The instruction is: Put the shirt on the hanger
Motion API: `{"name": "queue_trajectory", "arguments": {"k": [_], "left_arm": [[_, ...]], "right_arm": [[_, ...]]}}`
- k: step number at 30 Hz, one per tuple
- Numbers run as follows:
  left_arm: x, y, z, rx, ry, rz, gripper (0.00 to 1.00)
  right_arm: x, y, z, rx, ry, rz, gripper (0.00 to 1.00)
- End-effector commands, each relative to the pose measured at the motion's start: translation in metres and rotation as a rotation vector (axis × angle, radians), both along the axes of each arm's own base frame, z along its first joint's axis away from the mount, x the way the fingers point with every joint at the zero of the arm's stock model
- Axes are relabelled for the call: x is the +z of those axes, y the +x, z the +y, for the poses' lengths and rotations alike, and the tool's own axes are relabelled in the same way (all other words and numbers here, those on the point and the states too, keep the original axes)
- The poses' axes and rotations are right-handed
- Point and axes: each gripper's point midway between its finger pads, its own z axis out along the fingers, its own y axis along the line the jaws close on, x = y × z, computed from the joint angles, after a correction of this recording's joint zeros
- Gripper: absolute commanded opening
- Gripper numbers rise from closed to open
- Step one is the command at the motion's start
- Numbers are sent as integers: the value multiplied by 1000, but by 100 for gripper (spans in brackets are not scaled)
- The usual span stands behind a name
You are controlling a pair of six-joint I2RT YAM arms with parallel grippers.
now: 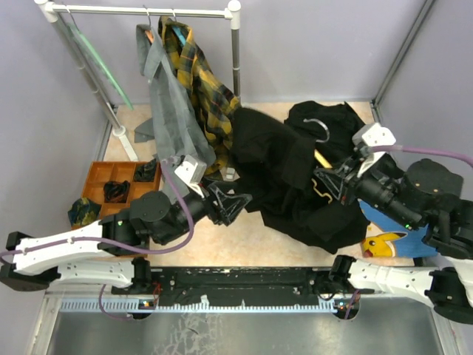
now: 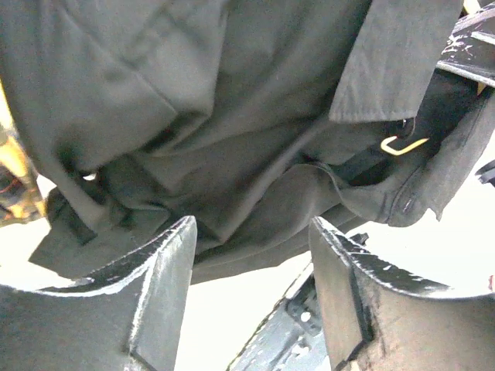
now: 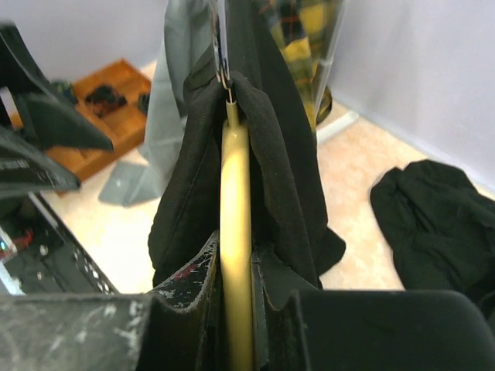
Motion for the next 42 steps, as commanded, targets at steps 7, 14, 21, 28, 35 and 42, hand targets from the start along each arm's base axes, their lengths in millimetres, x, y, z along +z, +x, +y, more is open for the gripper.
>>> {"name": "queue_trajectory", "arguments": {"k": [7,14,21,28,35,42], "left_arm": [[-34,27,71,188,325,-169,84],[-50,37,74,228,413,-283,90],[-51,44,66,271,373,-306,91],[-41,54,70,373,317,-324,89],[-38,64,84,481,338,-341,58],[-36,62,101,493,349,-323,6]], "right_arm": [[-4,-13,5,100,-77,-2,0],[4,-23,18,167,-24,49,0],[10,-36,19,214,3,101,0],[9,-48,28,284,23,143,0],[12,-53,23,294,43,134,0],[0,-50,22,285,-1,131,0]]}}
